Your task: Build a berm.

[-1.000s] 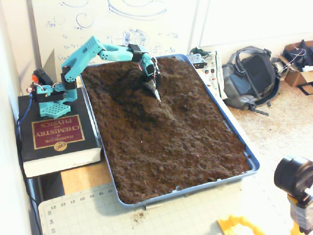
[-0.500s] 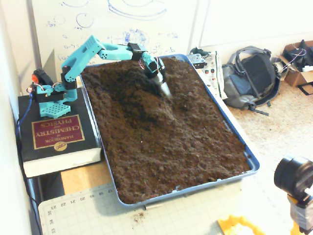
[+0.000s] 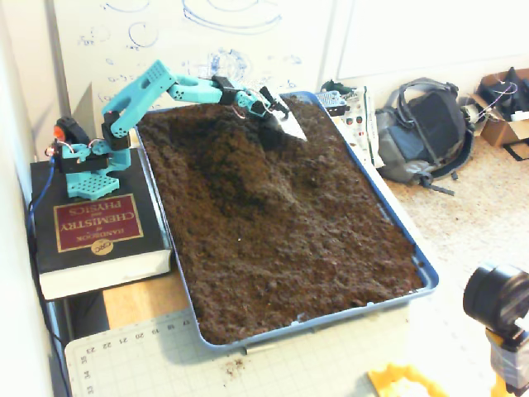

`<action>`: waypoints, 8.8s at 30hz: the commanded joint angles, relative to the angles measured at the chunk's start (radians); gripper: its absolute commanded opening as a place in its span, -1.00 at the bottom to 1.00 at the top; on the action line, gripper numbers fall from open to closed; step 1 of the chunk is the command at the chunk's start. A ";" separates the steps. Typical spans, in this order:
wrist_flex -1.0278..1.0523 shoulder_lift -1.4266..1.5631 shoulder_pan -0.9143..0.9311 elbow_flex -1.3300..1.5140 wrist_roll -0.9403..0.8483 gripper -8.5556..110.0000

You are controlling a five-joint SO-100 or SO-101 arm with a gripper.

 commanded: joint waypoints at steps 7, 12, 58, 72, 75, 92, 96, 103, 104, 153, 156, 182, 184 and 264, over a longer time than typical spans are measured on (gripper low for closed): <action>-0.043 -0.018 -0.046 -0.106 -0.011 -0.85; -0.028 -0.057 -0.049 -0.101 -0.009 -0.85; 0.793 0.069 -0.091 -0.094 0.121 -0.85; 0.810 0.229 -0.049 -0.156 0.121 -0.85; 0.808 0.249 -0.005 -0.221 0.115 -0.85; 0.261 0.213 0.293 -0.253 -0.067 -0.85; 0.261 0.193 0.353 -0.216 -0.259 -0.85; 0.259 0.110 0.422 -0.164 -0.495 -0.85; 0.259 0.081 0.428 -0.164 -0.494 -0.85; 0.917 -0.003 0.442 -0.164 -0.314 -0.85; 0.905 0.032 0.442 -0.179 -0.313 -0.85; 0.630 0.704 0.336 -0.046 -0.310 -0.85; 0.666 0.761 0.322 0.025 -0.310 -0.85; 0.946 2.612 0.175 2.066 -0.130 -0.85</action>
